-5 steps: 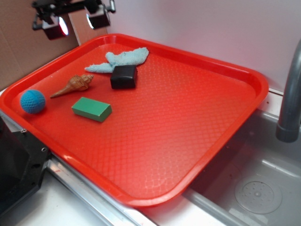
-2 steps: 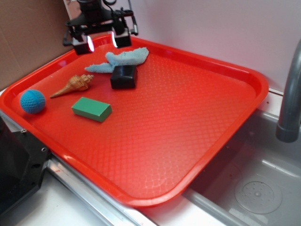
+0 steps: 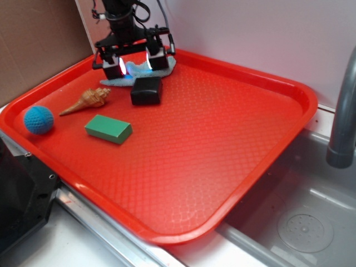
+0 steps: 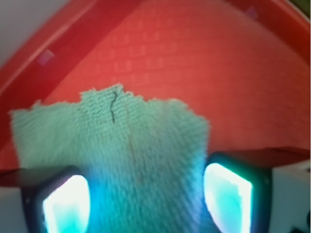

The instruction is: Grab the blue cloth.

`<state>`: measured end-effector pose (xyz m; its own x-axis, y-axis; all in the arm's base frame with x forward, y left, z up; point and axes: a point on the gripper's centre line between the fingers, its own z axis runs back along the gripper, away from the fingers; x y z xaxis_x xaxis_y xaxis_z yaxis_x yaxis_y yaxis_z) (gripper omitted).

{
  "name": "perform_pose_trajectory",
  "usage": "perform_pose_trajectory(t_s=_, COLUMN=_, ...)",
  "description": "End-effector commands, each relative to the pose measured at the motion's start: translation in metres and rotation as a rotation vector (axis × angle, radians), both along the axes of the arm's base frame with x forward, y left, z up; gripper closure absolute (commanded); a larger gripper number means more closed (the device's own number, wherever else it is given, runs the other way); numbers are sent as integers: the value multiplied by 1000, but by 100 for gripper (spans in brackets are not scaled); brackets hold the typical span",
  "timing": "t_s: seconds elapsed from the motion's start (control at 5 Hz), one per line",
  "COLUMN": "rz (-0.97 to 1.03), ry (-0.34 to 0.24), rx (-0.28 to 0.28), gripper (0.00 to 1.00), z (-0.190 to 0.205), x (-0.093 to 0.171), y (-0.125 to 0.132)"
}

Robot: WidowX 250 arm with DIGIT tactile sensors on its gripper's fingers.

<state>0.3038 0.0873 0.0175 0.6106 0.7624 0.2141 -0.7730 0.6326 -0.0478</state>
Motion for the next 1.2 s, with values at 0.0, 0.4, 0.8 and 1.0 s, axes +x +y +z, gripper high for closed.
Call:
perform_pose_trajectory(t_s=0.0, rz=-8, ry=-18, rx=28, gripper=100, z=2, x=7, y=1)
perform_pose_trajectory(t_s=0.4, rz=4, ry=-14, rx=20, gripper=100, z=5, x=1, y=-2)
perform_pose_trajectory(t_s=0.8, rz=-172, ry=-24, rx=-14, gripper=100, z=62, x=-12, y=-8)
perform_pose_trajectory(t_s=1.0, rz=-313, ry=0, rx=-44, gripper=100, z=96, x=-24, y=-20)
